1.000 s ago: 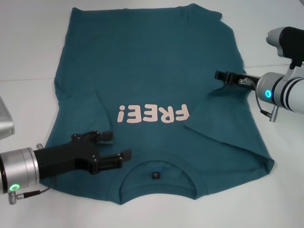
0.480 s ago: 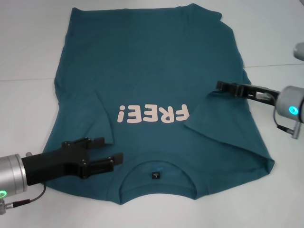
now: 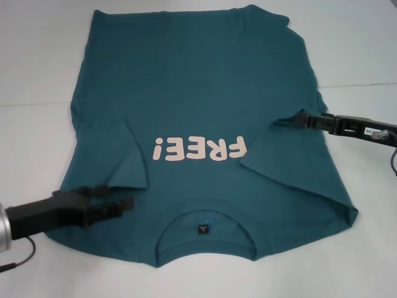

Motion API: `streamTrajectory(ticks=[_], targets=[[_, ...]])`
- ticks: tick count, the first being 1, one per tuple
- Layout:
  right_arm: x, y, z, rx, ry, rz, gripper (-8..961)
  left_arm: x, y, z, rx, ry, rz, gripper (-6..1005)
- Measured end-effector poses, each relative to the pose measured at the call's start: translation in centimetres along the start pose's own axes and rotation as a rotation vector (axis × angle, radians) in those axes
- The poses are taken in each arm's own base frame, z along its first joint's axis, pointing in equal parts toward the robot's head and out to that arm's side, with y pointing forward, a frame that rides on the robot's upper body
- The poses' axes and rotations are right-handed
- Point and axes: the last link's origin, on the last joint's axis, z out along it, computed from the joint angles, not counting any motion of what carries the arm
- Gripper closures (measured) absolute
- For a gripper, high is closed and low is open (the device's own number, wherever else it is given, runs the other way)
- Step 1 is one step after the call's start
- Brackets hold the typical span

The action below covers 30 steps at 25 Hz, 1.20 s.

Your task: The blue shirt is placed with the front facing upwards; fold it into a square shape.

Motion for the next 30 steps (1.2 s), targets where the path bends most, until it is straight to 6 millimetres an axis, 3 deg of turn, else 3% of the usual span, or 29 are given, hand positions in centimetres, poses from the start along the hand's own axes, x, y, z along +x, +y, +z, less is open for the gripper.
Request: streamTrajectory(ticks=[7, 12, 30], targets=[[-0.4, -0.4, -1.1, -0.021, 0.005, 0.021, 45, -0.6, -3.7, -2.3, 0.226, 0.013, -0.181, 125], [-0.6, -0.6, -1.2, -0.012, -0.006, 0.026, 5, -1.2, -4.9, -3.5, 0.304, -0.034, -0.215, 128], [-0.7, -0.5, -1.2, -0.014, -0.004, 0.022, 8, -2.0, -5.5, -3.9, 0.344, -0.088, -0.22, 131]])
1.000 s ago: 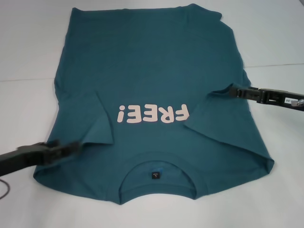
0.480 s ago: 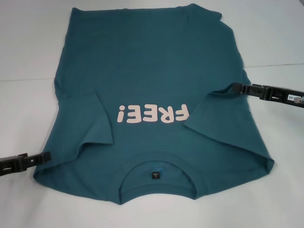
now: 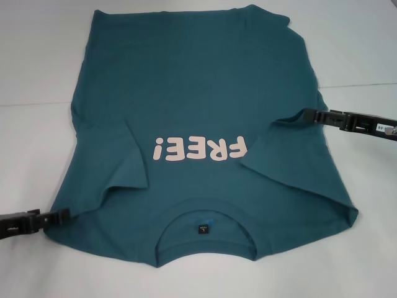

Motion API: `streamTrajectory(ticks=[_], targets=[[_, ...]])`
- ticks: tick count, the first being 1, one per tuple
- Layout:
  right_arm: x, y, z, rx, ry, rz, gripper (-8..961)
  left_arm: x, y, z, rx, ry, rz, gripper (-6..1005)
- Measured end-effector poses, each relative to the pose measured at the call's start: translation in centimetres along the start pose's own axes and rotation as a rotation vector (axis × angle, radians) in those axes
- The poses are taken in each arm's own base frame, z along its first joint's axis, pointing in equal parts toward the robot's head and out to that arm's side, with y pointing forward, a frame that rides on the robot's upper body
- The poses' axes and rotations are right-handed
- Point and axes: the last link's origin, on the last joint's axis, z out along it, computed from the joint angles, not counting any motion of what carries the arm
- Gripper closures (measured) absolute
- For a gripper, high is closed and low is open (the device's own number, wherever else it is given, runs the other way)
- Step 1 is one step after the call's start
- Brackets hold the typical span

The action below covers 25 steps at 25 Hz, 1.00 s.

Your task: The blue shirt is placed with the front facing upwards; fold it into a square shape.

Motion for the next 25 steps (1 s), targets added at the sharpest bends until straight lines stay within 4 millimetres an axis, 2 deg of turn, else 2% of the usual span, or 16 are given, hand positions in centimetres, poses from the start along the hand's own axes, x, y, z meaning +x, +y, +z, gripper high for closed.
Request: streamTrajectory(ticks=[8, 17, 25], targets=[[0.0, 0.0, 0.0, -0.002, -0.002, 0.002, 8, -0.3, 1.0, 0.1, -0.055, -0.045, 0.026, 130], [0.0, 0.0, 0.1, -0.002, 0.001, 0.002, 9, 0.3, 2.0, -0.3, -0.118, -0.06, 0.056, 129], [0.0, 0.1, 0.1, -0.003, 0.002, 0.003, 9, 0.2, 1.3, -0.6, -0.071, -0.104, 0.092, 131]])
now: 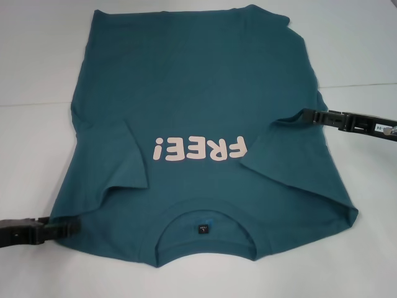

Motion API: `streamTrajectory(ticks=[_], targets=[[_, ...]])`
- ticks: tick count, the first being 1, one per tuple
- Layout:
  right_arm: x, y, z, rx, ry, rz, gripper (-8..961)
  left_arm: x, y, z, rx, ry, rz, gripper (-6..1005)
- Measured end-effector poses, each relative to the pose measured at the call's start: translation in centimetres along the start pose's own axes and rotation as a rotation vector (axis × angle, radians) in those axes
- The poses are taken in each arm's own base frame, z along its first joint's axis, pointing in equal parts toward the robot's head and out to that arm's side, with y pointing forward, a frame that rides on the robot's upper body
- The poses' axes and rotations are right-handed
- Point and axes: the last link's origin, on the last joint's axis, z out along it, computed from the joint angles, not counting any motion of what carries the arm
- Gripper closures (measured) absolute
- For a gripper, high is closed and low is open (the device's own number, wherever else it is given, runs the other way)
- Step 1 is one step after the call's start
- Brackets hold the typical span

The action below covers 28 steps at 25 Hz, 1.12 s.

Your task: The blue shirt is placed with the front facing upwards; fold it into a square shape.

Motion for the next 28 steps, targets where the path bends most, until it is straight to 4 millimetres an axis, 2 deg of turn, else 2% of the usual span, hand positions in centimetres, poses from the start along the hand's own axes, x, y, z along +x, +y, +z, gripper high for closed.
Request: streamTrajectory(ticks=[17, 28], targets=[[0.0, 0.0, 0.1, 0.007, -0.004, 0.001, 9, -0.3, 0.0, 0.2, 0.005, -0.035, 0.015, 129], [-0.1, 0.0, 0.1, 0.007, -0.006, 0.001, 9, 0.7, 1.0, 1.0, -0.025, -0.047, 0.052, 131]])
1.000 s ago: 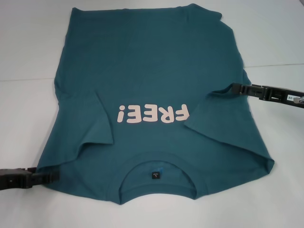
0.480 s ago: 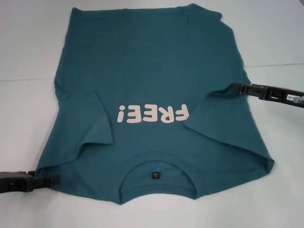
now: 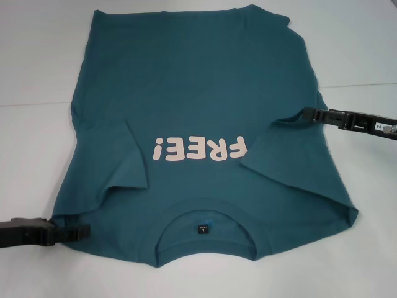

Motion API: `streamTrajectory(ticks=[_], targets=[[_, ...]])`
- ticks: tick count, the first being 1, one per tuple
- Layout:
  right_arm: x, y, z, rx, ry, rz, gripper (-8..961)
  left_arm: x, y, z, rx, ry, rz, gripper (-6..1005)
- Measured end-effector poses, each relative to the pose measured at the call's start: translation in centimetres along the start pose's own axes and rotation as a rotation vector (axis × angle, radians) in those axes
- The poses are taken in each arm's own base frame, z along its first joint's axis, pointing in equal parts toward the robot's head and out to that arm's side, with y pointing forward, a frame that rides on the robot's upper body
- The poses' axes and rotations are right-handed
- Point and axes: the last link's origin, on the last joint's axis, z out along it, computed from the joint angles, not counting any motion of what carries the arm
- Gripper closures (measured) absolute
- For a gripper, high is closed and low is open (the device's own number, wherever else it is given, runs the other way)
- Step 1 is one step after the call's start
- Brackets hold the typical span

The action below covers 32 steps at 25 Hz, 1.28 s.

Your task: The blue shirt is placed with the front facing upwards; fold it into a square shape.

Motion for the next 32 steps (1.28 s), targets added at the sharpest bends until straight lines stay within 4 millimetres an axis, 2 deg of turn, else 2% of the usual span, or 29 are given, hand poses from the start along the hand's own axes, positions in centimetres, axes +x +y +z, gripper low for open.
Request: streamTrajectory(ticks=[6, 12, 17, 32], targets=[[0.0, 0.04, 0.02, -0.001, -0.002, 0.002, 9, 0.12, -0.06, -0.07, 0.004, 0.005, 0.0, 129], [-0.04, 0.08, 0.04, -0.001, -0.004, 0.001, 9, 0.05, -0.49, -0.31, 0.026, 0.011, -0.013, 183], [-0.01, 0.11, 0.06, -0.002, -0.005, 0.001, 9, 0.3, -0.68, -0.56, 0.041, 0.014, -0.013, 407], [0.32, -0.08, -0.14, 0.004, -0.005, 0.01, 10, 0.49, -0.88, -0.4, 0.064, 0.005, -0.013, 902]])
